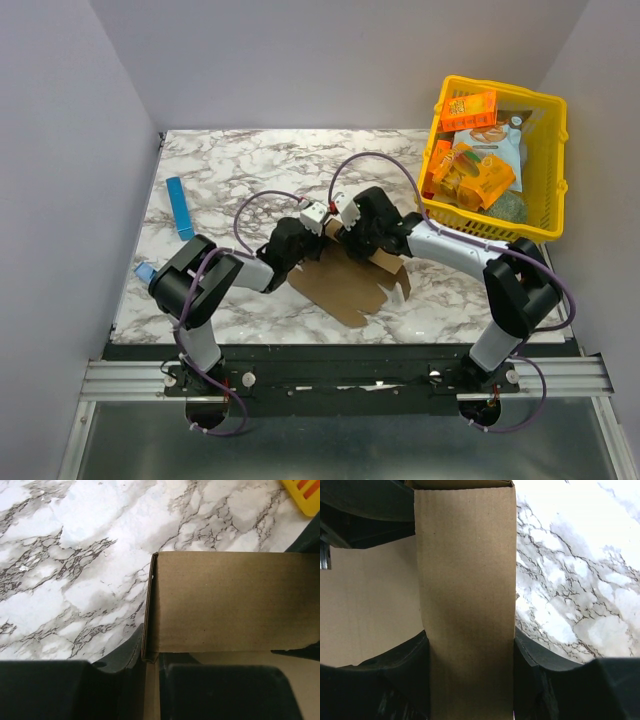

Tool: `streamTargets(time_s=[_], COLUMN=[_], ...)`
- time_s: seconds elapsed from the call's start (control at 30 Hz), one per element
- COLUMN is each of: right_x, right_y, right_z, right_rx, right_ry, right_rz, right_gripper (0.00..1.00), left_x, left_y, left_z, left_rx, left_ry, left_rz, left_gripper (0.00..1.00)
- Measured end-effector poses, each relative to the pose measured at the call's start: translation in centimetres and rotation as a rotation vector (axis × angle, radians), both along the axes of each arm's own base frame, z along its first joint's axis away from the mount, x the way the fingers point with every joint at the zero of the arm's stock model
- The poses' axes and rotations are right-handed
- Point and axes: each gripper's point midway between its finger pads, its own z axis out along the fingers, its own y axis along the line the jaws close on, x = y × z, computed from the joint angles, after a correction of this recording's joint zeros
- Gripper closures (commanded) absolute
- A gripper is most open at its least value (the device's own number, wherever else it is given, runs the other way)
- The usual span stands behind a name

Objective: Fold the paper box

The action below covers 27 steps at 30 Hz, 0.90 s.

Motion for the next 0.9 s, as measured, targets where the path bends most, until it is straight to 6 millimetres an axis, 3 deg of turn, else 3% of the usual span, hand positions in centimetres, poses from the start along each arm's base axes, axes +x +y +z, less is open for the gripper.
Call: streamTargets(time_s=[0.3,0.63,0.67,0.73,0.77,0.8,0.9], right_x=[0.2,0.6,0.6,0.5,0.2,0.0,-0.4], right_y=[-0.2,0.4,0.5,0.4,0.2,0.0,-0.3], right_z=[0.1,0.5,0.6,0.5,0.3,0.1,-0.3], right_rx=[0.01,0.054,0.06,0.06,0.05,0.041,0.031], right_ry=[0.011,0.005,0.009,0.019,0.032,0.044,0.069], right_rz=[-0.02,-0.021,-0.024,-0.035,-0.038,-0.04,-0.057], right_gripper=[0.58,0.56,0.55,0.52,0.51,0.48,0.41], left_x=[0.7,1.4,1.4,1.0,0.6,0.4,0.2], left_y=[0.1,1.0,1.0,0.6,0.3,0.2,0.1], left_z=[0.0,0.8,0.9,0.7,0.4,0.1,-0.2], left_rx=[-0.013,-0.006,-0.002,0.063,0.096,0.115,0.137], left_ry=[-0.031,-0.092,-0.096,-0.132,-0.137,-0.138,-0.139], left_rz=[0.217,0.37,0.366,0.312,0.282,0.264,0.237], left_gripper=[0.99,0.96,0.95,0.79,0.7,0.54,0.49])
